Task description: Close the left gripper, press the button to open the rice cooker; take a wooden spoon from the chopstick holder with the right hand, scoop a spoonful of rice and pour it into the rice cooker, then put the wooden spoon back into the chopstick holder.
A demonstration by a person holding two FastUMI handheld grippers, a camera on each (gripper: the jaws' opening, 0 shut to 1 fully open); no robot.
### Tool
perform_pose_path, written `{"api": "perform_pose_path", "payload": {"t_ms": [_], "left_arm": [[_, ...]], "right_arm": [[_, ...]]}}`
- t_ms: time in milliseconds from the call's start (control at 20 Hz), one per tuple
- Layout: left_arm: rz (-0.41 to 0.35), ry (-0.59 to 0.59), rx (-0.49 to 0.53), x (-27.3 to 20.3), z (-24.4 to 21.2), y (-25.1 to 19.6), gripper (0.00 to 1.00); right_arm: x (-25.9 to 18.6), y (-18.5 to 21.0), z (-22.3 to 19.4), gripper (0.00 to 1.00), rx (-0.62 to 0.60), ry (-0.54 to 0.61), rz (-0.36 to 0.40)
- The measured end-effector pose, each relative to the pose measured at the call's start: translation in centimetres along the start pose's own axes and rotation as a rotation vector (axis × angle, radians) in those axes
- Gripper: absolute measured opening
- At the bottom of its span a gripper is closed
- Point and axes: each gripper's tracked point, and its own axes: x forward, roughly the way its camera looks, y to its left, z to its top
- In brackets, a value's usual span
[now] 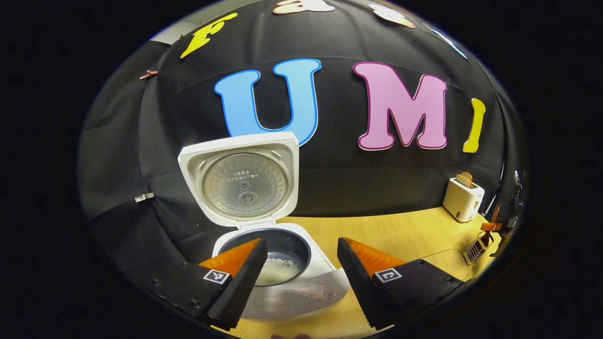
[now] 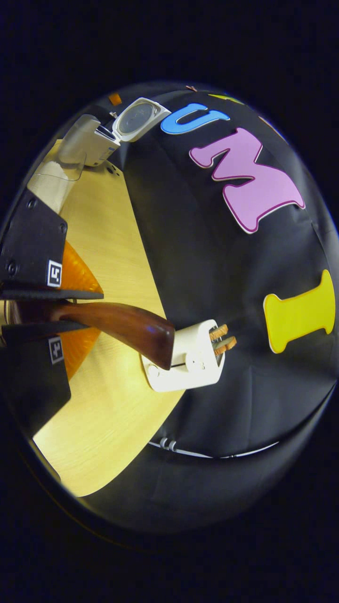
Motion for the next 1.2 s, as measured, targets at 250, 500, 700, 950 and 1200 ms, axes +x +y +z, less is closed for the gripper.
{"api": "perform_pose_path", "payload": {"t_ms": [250, 500, 700, 950, 1200], "left_arm": [[-0.005, -0.002, 0.012, -0.1, 0.2, 0.1, 0.96], [-0.002, 0.002, 0.01, -0.3, 0.0, 0.6, 0.96], [-0.002, 0.002, 0.017, -0.6, -0.1, 0.8, 0.96], [-0.006, 0.005, 0.019, -0.7, -0.3, 1.1, 0.96], [-0.017, 0.007, 0.026, -0.9, -0.5, 1.3, 0.96]], "right_arm": [[-1.2, 0.3, 0.3, 0.19, -0.004, -0.005, -0.007], [-1.6, 0.1, 0.7, 0.19, -0.036, -0.046, -0.044], [-2.3, 0.9, 0.3, 0.19, -0.071, -0.05, -0.035], [-3.0, 1.6, 0.1, 0.19, -0.096, -0.081, -0.025], [-2.6, 2.4, -0.1, 0.19, -0.113, -0.09, -0.015]]}}
